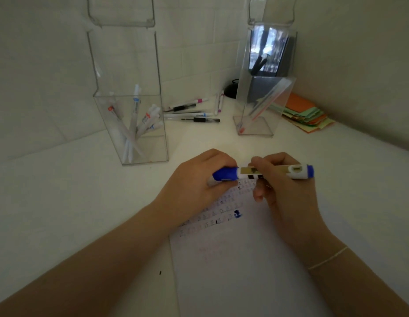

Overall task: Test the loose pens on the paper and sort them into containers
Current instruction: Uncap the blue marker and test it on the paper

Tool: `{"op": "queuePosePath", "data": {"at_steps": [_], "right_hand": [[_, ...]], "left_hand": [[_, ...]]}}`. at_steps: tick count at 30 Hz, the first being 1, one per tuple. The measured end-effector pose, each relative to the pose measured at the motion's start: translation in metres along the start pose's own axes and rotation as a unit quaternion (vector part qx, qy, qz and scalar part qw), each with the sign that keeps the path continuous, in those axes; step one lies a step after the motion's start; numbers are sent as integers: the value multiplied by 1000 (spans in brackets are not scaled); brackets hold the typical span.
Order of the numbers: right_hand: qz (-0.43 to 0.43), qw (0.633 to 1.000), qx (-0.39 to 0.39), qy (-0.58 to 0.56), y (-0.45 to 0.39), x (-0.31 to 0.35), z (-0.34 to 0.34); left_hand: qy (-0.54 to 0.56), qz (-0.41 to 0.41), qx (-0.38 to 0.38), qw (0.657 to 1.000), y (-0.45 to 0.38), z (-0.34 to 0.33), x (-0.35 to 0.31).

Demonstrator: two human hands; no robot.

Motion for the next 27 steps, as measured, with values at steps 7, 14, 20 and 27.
{"op": "queuePosePath", "data": {"at_steps": [7,14,20,27], "right_hand": [[-152,961,109,-202,2,0,-19],[12,884,165,437,-4,55,-57],[276,646,133,699,41,56,-121],[231,708,116,657,42,52,-121]], "left_hand": [[163,90,-11,982,-8,7,6],[349,358,-96,861,6,5,46],[406,396,-148,810,17,-2,55],[437,378,-191,794,18,5,52]]}}
Point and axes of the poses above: each hand's wrist, its own y-axis away from the middle knuckle, its own z-axis out of the back of the hand, x = y × z, the point moved 10 cm from there along -y, towards the middle knuckle, and after that the axes turned 6 degrees about -z, right-handed, at the moved point
